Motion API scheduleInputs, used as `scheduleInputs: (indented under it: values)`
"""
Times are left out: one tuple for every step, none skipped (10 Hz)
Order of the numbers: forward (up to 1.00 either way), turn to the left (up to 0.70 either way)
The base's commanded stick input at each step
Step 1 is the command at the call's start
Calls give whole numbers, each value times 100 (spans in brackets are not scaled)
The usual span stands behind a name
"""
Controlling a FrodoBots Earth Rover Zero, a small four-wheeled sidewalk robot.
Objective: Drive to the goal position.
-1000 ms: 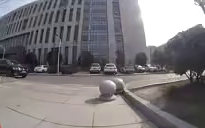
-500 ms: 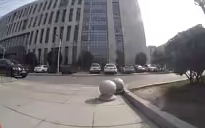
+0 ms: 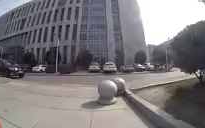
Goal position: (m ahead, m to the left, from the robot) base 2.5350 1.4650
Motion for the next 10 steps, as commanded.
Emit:
scheduleInputs:
  values:
    - [0, 0]
    - [0, 0]
    - [0, 0]
    - [4, 0]
    - [70, 0]
    - [70, 0]
    - [70, 0]
    - [55, 0]
    - [0, 0]
    - [0, 0]
